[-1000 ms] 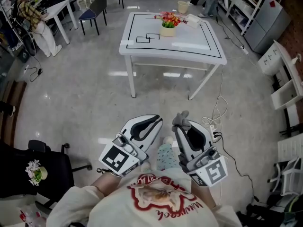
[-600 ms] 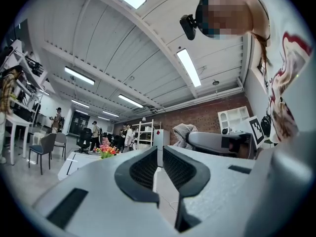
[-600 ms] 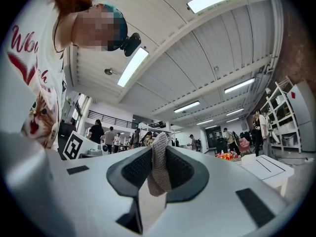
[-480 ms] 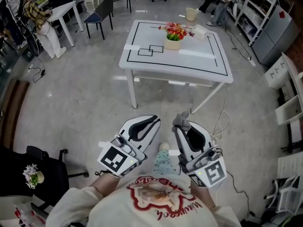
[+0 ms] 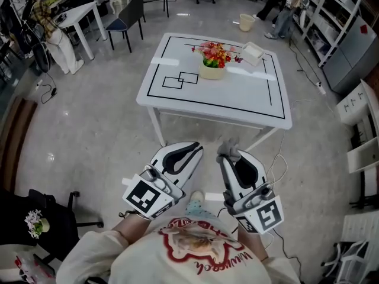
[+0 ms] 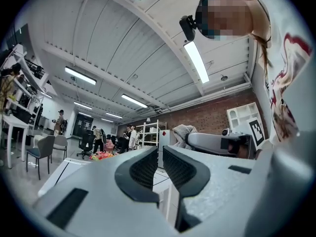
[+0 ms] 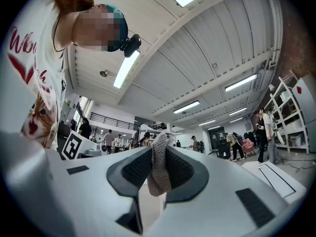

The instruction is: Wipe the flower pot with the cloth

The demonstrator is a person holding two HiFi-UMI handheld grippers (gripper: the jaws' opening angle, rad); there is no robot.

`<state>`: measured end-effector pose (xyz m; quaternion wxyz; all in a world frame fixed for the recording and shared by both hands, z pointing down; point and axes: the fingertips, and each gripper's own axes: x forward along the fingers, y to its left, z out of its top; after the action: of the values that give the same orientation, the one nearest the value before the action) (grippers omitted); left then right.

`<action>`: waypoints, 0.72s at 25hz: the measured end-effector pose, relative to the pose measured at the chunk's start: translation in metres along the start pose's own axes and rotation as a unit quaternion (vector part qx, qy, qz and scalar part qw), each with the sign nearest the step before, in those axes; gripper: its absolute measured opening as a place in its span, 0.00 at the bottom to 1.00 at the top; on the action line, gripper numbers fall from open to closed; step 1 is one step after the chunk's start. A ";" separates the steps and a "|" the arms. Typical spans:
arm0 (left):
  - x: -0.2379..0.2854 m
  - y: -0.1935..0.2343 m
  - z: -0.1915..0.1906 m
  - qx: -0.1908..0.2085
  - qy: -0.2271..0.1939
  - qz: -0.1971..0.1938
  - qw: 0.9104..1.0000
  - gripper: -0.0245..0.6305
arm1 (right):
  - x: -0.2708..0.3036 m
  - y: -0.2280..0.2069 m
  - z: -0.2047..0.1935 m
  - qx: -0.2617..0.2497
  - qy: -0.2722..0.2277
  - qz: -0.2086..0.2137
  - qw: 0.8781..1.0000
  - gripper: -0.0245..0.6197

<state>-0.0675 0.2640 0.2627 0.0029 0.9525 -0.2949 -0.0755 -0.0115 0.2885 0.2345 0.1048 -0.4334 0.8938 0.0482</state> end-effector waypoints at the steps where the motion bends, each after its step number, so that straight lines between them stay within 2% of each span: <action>1: 0.010 0.004 -0.001 0.001 -0.001 0.001 1.000 0.10 | 0.004 -0.011 -0.001 0.000 -0.001 0.002 1.000 0.15; 9: 0.078 0.029 -0.008 0.002 -0.007 0.012 1.000 0.10 | 0.025 -0.082 -0.006 -0.004 0.002 0.014 1.000 0.15; 18: 0.100 0.052 -0.017 -0.005 0.000 0.038 0.999 0.10 | 0.043 -0.112 -0.024 0.015 0.017 0.028 0.999 0.15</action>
<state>-0.0131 0.1639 0.2679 0.0110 0.9406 -0.3305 -0.0767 0.0466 0.1816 0.2485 0.0949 -0.4072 0.9079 0.0304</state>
